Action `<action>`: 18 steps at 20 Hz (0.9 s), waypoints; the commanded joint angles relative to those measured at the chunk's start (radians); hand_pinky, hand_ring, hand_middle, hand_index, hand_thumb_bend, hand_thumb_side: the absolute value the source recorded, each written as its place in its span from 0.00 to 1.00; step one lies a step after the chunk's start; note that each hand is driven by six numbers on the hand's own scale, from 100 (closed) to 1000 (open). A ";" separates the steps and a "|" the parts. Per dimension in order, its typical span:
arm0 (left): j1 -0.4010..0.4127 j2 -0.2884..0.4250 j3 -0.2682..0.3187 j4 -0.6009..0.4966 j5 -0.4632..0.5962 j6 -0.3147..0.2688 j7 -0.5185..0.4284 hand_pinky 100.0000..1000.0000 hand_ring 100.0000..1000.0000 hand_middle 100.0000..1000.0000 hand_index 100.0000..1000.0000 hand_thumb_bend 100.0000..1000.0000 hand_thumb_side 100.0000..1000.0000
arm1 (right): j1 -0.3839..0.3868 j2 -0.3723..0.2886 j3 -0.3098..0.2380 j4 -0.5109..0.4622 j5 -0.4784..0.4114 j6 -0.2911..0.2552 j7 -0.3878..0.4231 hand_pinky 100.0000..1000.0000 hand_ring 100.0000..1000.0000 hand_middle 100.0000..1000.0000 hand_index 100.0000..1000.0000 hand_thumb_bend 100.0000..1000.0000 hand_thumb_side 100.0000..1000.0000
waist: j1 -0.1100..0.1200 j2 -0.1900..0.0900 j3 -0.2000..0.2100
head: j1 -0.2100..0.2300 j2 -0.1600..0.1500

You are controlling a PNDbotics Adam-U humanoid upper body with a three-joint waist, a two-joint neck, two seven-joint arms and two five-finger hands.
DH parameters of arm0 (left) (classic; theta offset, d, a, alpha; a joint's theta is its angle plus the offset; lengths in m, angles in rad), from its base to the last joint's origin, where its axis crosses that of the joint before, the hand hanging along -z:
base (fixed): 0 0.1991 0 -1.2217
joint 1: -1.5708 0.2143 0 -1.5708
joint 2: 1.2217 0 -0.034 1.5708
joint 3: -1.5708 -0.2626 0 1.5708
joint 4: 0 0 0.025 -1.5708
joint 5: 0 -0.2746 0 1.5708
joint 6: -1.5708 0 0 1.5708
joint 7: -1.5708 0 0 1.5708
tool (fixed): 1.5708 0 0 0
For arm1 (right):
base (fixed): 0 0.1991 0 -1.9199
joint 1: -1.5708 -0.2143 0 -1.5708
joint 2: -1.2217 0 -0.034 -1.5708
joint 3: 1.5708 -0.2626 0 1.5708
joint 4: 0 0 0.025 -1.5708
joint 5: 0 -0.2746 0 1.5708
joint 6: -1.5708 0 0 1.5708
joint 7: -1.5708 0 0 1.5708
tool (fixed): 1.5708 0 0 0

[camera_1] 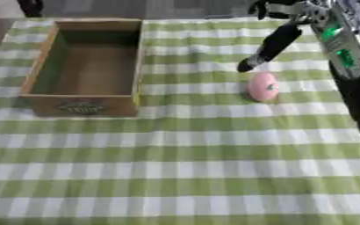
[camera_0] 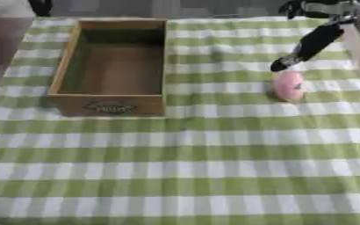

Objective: Pick up objects on the table and place them in the box.

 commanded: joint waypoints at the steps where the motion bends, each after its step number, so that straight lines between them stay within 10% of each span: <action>1: -0.006 0.029 0.002 -0.019 0.004 -0.003 0.001 0.57 0.44 0.53 0.85 0.00 0.95 | -0.005 -0.038 -0.003 0.010 -0.001 -0.005 -0.001 0.82 0.89 0.83 1.00 0.69 0.51 | 0.002 -0.016 -0.001 | 0.003 -0.009; 18: -0.008 0.026 0.004 -0.019 0.001 -0.002 0.001 0.57 0.44 0.53 0.85 0.00 0.96 | 0.078 -0.048 0.002 0.066 0.019 0.010 -0.001 0.82 0.89 0.83 1.00 0.44 0.39 | 0.003 -0.006 -0.003 | 0.003 -0.014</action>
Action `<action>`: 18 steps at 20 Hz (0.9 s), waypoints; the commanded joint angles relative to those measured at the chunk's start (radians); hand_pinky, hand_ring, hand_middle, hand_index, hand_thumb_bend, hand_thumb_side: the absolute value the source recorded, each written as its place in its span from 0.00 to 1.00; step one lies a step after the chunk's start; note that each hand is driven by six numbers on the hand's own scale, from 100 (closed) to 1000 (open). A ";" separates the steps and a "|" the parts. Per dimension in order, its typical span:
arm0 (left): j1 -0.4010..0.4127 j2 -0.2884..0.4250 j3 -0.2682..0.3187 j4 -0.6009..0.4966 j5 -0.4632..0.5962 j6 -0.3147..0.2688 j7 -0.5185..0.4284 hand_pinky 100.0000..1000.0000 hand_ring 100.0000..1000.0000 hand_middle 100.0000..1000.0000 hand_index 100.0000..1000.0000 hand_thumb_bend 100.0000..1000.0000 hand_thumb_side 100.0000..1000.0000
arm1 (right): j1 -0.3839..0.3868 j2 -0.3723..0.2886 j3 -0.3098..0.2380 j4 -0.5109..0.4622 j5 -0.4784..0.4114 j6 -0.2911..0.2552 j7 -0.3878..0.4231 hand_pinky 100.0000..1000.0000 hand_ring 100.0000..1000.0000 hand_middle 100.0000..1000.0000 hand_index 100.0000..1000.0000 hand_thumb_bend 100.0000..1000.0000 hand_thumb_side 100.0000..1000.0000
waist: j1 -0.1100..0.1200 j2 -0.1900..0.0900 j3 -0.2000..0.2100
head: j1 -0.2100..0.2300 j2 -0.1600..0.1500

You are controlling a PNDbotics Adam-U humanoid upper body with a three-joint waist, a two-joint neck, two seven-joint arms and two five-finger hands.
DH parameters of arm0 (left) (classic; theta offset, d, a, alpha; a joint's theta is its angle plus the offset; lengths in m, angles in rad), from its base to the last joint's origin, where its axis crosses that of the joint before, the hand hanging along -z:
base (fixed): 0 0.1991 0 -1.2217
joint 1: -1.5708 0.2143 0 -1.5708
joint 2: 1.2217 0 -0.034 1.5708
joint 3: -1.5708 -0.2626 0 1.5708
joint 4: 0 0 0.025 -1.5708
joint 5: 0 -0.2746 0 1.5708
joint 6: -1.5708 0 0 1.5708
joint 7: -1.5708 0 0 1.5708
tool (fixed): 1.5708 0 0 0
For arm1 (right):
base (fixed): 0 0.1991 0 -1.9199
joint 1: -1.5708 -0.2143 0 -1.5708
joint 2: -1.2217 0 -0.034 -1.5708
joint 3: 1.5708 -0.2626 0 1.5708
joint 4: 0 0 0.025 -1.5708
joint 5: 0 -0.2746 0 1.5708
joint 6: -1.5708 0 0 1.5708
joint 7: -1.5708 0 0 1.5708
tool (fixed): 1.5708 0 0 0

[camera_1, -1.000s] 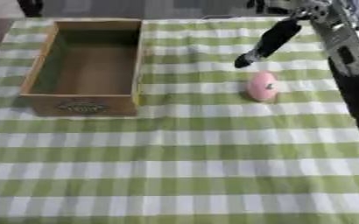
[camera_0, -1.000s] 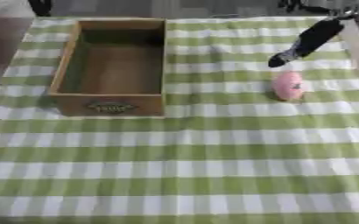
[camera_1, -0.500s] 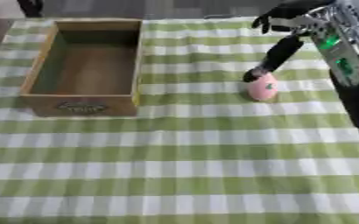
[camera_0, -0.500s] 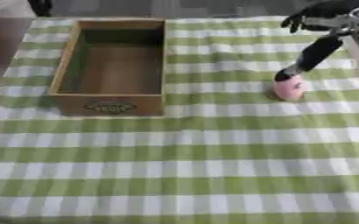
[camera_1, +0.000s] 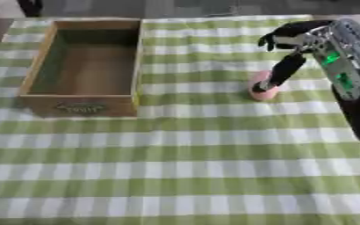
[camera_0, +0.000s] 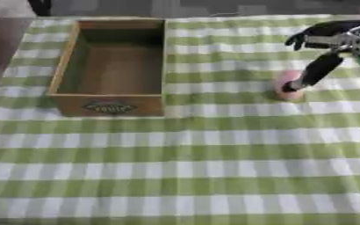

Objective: Pick up objects on the table and place them in the box.

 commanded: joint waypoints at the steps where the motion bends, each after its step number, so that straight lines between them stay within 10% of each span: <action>1: -0.008 0.026 0.004 -0.019 0.001 0.000 0.000 0.57 0.44 0.53 0.85 0.00 0.96 | -0.005 -0.036 -0.011 -0.002 0.007 0.006 -0.002 0.82 0.89 0.83 1.00 0.44 0.39 | -0.001 -0.015 0.000 | 0.003 -0.009; 18: -0.007 0.019 0.006 -0.019 -0.002 0.003 -0.003 0.57 0.44 0.53 0.85 0.00 0.96 | 0.018 -0.016 0.001 -0.033 -0.045 0.006 -0.002 0.79 0.82 0.67 0.99 0.44 0.34 | 0.000 -0.003 0.007 | -0.003 -0.013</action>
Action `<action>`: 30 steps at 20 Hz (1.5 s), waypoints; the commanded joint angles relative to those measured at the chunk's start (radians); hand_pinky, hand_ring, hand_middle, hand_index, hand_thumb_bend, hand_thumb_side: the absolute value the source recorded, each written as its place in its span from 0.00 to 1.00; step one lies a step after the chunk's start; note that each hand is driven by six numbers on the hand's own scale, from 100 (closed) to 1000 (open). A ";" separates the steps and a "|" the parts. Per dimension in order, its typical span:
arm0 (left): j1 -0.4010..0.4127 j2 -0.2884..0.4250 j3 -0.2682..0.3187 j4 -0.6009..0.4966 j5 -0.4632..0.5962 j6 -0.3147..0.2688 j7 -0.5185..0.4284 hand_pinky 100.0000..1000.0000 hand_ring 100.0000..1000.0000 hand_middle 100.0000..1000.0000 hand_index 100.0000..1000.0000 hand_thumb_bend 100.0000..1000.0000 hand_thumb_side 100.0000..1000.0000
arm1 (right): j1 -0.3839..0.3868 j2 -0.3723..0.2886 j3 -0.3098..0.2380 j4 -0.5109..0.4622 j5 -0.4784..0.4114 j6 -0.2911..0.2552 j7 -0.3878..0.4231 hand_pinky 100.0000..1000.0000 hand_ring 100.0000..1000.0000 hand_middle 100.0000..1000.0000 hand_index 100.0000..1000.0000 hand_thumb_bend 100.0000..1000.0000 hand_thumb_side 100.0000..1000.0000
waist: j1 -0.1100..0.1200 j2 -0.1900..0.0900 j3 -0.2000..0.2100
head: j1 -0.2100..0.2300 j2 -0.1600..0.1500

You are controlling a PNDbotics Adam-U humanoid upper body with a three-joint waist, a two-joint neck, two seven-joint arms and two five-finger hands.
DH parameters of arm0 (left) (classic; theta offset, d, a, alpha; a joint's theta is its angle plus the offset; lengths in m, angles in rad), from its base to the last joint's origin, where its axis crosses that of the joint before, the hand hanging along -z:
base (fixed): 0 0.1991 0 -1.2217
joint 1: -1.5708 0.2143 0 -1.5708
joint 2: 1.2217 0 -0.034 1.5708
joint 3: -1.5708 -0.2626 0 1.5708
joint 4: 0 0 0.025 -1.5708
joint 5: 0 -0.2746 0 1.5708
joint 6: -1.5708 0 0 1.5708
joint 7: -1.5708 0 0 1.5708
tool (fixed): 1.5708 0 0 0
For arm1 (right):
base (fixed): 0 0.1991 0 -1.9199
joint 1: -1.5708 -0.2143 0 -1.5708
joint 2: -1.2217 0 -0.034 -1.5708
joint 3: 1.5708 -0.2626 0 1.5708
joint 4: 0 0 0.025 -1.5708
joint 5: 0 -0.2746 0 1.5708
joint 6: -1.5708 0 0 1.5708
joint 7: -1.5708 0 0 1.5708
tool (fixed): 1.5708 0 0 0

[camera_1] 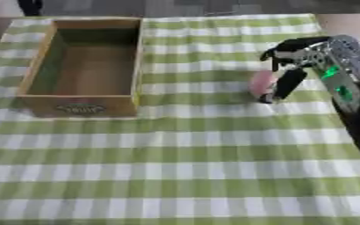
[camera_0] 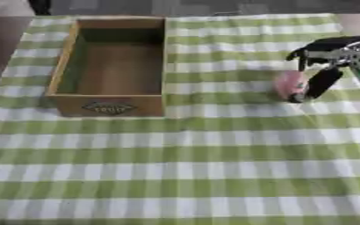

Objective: Pick up objects on the table and place them in the box.

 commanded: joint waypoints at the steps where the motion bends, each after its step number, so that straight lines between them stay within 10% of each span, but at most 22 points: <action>1: -0.007 0.019 0.006 -0.019 -0.002 0.002 -0.001 0.57 0.43 0.53 0.85 0.00 0.96 | -0.012 -0.018 0.000 -0.027 -0.016 0.001 -0.003 0.79 0.81 0.67 0.98 0.42 0.33 | 0.000 -0.014 0.002 | -0.002 -0.009; 30: -0.007 0.016 0.007 -0.019 0.006 0.004 -0.004 0.57 0.44 0.52 0.85 0.00 0.97 | -0.047 -0.012 0.015 -0.009 0.043 0.030 -0.003 0.71 0.69 0.46 0.78 0.00 0.38 | 0.000 -0.008 0.010 | -0.011 -0.019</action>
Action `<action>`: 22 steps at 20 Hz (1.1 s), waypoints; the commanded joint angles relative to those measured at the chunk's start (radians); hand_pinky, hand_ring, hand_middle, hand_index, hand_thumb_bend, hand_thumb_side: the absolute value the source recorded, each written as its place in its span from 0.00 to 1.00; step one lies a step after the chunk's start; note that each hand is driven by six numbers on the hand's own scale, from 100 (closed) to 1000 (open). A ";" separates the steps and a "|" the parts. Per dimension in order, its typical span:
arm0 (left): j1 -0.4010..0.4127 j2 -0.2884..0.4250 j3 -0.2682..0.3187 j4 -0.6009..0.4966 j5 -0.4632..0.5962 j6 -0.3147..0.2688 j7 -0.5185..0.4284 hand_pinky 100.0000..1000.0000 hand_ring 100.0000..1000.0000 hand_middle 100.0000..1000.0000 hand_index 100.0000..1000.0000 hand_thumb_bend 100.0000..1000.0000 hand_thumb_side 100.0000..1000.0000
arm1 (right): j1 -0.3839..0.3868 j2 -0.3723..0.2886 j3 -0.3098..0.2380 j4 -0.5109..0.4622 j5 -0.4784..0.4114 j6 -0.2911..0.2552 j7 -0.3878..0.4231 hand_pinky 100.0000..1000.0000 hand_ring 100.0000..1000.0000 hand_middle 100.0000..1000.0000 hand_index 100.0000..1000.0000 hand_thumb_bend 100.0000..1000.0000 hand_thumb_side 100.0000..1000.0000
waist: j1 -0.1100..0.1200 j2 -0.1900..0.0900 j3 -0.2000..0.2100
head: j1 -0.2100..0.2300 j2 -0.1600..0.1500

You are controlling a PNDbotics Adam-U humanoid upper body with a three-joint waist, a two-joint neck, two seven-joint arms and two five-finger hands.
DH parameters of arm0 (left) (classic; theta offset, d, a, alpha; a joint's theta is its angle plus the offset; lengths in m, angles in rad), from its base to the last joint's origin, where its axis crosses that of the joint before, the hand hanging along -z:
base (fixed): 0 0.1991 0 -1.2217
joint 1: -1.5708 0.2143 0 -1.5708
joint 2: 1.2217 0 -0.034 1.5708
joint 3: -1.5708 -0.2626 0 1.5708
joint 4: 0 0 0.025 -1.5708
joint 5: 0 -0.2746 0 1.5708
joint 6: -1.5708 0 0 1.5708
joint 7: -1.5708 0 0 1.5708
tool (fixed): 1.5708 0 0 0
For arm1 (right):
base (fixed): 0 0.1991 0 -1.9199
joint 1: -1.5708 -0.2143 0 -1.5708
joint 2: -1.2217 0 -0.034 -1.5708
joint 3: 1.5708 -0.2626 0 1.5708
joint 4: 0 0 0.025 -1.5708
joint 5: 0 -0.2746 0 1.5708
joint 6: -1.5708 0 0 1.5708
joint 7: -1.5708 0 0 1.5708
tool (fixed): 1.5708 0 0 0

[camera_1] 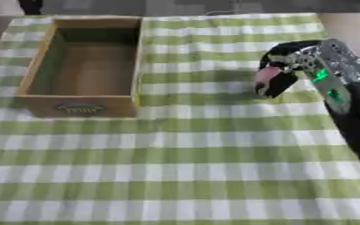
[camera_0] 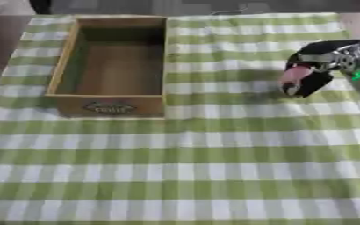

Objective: Pick up objects on the table and place them in the box.

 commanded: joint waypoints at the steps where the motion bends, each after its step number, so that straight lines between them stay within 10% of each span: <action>1: -0.007 0.017 0.007 -0.019 0.007 0.002 -0.001 0.57 0.44 0.52 0.85 0.00 0.97 | -0.024 -0.014 -0.014 -0.030 0.011 0.004 -0.002 0.71 0.68 0.46 0.78 0.00 0.37 | 0.000 -0.019 0.002 | -0.002 -0.011; 22: -0.007 0.019 0.004 -0.019 0.013 0.009 0.000 0.57 0.44 0.52 0.85 0.00 0.96 | -0.170 0.032 0.013 -0.108 0.118 -0.047 -0.029 0.64 0.61 0.40 0.56 0.00 0.45 | -0.007 -0.034 0.008 | -0.006 -0.016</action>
